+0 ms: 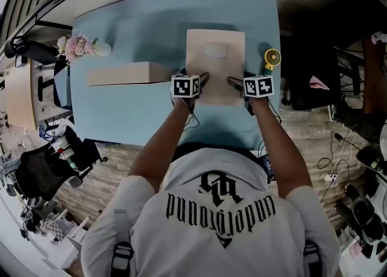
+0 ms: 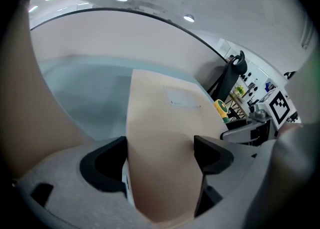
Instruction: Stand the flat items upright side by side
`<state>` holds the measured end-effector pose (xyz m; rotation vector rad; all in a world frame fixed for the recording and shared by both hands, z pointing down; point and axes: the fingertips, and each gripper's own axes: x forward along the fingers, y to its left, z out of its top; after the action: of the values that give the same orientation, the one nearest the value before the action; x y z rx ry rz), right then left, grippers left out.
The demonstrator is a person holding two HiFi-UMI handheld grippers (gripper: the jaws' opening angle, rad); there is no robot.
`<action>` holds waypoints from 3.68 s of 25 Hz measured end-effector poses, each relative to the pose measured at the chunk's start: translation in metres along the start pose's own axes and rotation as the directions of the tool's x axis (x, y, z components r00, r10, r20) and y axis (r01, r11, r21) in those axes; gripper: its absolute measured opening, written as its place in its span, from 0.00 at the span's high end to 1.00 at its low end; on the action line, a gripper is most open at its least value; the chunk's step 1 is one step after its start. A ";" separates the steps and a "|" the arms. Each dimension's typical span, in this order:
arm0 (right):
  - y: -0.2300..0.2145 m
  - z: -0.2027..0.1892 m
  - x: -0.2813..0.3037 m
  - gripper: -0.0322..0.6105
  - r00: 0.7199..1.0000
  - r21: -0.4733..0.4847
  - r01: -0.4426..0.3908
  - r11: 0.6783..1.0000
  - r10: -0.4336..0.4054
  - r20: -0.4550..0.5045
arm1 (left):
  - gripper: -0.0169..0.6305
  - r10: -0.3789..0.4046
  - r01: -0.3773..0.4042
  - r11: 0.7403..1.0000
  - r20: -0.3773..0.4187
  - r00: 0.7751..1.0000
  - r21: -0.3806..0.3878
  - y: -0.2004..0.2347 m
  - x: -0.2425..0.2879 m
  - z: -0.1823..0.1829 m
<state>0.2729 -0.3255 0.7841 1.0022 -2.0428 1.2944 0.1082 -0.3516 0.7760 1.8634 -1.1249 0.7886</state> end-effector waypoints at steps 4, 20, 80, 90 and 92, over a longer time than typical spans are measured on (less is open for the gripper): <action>0.001 -0.001 -0.005 0.43 1.000 -0.006 0.023 1.000 -0.023 0.007 | 0.31 -0.011 0.011 1.000 0.018 1.000 -0.013 -0.004 -0.002 -0.001; 0.028 -0.020 -0.096 0.47 0.965 -0.188 0.167 0.968 -0.122 0.233 | 0.41 -0.071 0.042 0.988 0.195 0.978 0.148 -0.072 -0.069 0.000; 0.358 -0.021 0.034 0.49 0.748 -0.443 0.602 0.664 -0.275 0.604 | 0.52 -0.092 -0.090 0.930 0.462 0.882 0.356 0.211 -0.296 -0.066; 0.332 -0.003 0.059 0.50 0.761 -0.473 0.599 0.646 -0.277 0.586 | 0.52 -0.068 -0.102 0.933 0.445 0.893 0.346 0.218 -0.267 -0.057; 0.329 -0.002 0.063 0.50 0.766 -0.477 0.594 0.648 -0.276 0.580 | 0.52 -0.063 -0.105 0.932 0.439 0.896 0.348 0.219 -0.264 -0.056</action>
<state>-0.0287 -0.2542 0.6581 1.4272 -2.1082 0.0337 -0.2040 -0.2576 0.6562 2.4363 -1.3481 0.6263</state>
